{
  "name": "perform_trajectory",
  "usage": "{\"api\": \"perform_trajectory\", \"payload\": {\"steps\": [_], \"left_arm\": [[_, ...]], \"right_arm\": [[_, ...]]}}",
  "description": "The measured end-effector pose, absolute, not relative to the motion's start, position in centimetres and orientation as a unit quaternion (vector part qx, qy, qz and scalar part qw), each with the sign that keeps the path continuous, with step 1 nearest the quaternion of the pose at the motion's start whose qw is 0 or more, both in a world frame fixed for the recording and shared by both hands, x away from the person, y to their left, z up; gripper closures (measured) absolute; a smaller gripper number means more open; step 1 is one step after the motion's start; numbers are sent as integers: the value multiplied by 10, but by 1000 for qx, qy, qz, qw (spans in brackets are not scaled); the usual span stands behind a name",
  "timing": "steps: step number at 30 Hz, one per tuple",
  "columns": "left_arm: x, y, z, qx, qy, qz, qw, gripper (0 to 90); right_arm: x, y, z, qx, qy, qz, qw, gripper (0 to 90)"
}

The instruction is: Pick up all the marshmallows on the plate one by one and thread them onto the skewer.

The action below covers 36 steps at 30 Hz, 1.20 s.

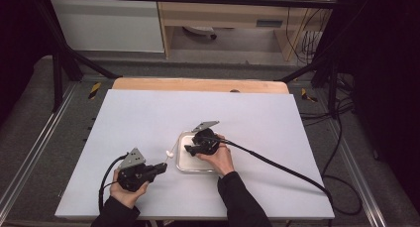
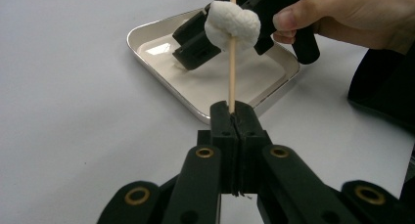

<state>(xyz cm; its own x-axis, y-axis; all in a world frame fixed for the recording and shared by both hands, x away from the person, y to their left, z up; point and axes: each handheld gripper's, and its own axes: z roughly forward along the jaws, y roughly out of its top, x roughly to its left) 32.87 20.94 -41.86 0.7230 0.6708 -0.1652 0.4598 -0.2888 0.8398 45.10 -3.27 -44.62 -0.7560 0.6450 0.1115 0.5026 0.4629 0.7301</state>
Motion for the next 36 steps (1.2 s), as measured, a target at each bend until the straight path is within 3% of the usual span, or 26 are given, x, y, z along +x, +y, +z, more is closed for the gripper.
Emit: {"api": "perform_trajectory", "payload": {"steps": [21, 36], "left_arm": [[329, 209, -419, 796, 354, 112, 477, 886], [328, 208, -419, 796, 352, 112, 478, 886]], "right_arm": [[449, -33, -447, 326, 857, 388, 97, 726], [440, -49, -415, 320, 844, 420, 91, 762]]}}
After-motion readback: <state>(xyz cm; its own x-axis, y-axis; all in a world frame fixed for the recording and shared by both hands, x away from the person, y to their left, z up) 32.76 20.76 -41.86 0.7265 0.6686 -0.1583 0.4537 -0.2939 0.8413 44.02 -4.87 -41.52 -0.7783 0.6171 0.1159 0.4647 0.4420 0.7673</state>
